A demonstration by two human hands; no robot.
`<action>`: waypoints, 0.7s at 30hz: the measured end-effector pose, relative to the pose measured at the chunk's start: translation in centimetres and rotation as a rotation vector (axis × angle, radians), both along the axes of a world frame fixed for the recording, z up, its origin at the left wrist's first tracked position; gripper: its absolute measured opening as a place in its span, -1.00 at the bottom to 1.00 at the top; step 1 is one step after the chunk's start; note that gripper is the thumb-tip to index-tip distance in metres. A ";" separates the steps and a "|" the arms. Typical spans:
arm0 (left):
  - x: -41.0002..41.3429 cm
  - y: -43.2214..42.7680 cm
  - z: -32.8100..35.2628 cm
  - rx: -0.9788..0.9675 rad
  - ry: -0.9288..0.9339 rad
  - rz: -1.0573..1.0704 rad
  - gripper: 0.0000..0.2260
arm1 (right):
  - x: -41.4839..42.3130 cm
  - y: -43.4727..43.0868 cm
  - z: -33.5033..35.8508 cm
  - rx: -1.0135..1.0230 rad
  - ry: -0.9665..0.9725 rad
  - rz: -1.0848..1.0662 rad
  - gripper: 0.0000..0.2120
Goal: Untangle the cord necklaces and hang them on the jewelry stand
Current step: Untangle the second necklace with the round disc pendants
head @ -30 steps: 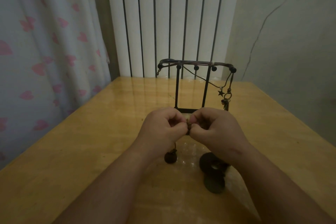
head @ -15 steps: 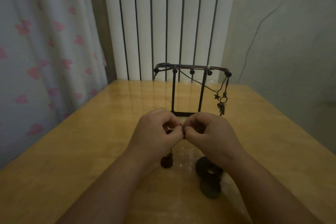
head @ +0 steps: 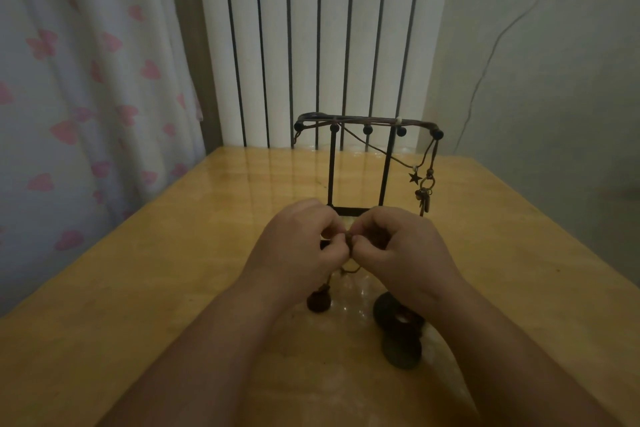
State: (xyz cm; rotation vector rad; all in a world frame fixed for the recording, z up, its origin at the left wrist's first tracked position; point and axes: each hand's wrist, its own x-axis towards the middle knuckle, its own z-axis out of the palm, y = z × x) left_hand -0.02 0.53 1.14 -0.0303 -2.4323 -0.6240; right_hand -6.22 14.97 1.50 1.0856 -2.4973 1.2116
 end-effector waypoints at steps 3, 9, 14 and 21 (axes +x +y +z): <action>0.0 -0.1 -0.1 0.061 0.004 -0.004 -0.89 | 0.0 0.0 0.1 -0.006 0.003 0.011 -0.85; 0.0 -0.2 -0.1 0.132 0.002 -0.031 -0.87 | 0.0 0.1 0.1 -0.004 0.014 0.017 -0.89; 0.1 0.1 0.1 0.211 0.005 -0.055 -0.82 | -0.1 0.1 0.0 -0.068 0.043 0.012 -0.86; 0.2 0.0 0.5 0.417 -0.063 -0.075 -0.84 | -0.1 0.1 0.1 -0.186 -0.044 0.053 -0.86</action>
